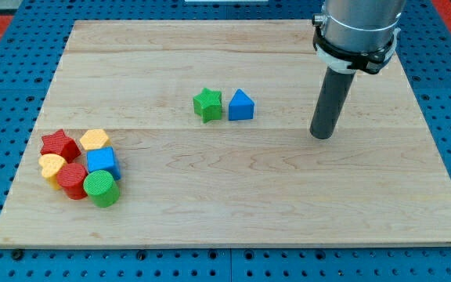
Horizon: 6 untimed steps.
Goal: Move your arm closer to the blue triangle
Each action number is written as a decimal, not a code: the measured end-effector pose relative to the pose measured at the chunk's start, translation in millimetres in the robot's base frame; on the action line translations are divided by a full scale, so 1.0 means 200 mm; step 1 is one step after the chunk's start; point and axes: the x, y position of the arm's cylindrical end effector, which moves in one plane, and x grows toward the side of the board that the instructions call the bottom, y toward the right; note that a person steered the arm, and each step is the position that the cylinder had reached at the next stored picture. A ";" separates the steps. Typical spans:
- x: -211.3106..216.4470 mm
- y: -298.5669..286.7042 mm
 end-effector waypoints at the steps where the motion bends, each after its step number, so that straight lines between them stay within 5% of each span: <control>1: 0.00 0.01; 2: 0.00 0.02; 6: -0.63 -0.29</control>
